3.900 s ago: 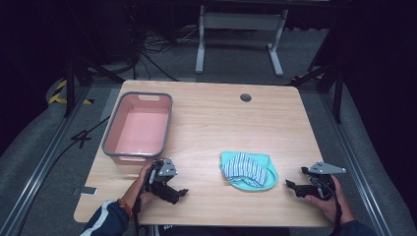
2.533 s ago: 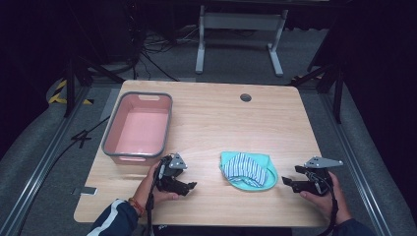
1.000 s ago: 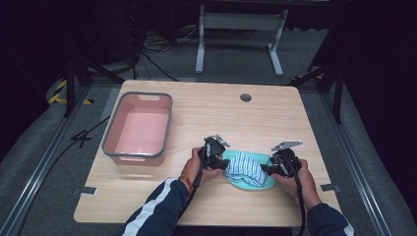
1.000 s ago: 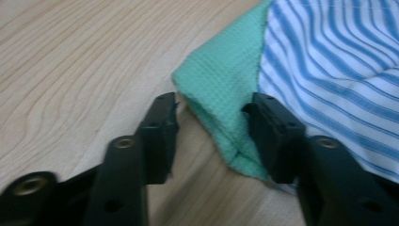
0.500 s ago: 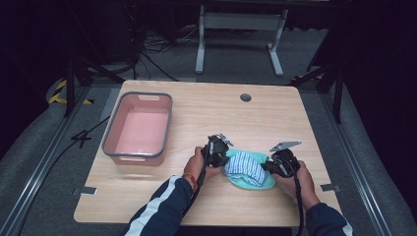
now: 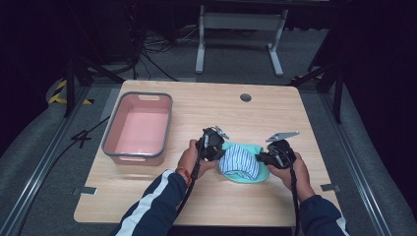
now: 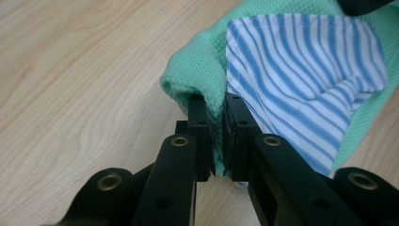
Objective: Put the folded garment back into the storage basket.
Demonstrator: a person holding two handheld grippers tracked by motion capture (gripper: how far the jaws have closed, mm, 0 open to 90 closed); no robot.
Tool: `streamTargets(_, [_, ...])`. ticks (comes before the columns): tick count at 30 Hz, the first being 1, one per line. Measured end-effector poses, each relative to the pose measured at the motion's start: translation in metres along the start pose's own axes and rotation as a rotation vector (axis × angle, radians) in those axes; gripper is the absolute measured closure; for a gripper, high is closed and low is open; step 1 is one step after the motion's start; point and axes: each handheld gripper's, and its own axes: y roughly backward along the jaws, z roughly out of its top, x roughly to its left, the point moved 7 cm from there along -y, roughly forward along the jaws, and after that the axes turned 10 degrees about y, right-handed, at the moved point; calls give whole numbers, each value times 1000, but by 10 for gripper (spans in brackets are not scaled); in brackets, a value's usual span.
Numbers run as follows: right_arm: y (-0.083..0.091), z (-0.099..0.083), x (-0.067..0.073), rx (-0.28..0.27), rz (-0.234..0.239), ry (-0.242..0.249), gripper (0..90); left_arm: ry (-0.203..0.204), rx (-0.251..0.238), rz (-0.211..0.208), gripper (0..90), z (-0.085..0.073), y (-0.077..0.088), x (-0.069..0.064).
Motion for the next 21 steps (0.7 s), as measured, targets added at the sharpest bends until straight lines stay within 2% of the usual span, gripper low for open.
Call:
streamTargets(3, [-1, 14, 5, -2, 6, 11, 838, -6, 3, 7, 833, 2, 8, 4])
streamTargets(4, [-1, 14, 5, -2, 6, 11, 838, 4, -3, 3, 833, 3, 10, 4])
streamTargets(7, [0, 23, 7, -7, 1, 16, 838, -6, -10, 20, 834, 6, 20, 9])
streamTargets(9, [1, 30, 8, -20, 1, 20, 838, 4, -23, 26, 833, 8, 26, 12])
streamTargets(16, [6, 46, 11, -37, 4, 23, 838, 5, -28, 52, 834, 12, 41, 22])
streamTargets(21, [9, 64, 18, -53, 1, 43, 838, 3, -43, 89, 833, 15, 55, 31])
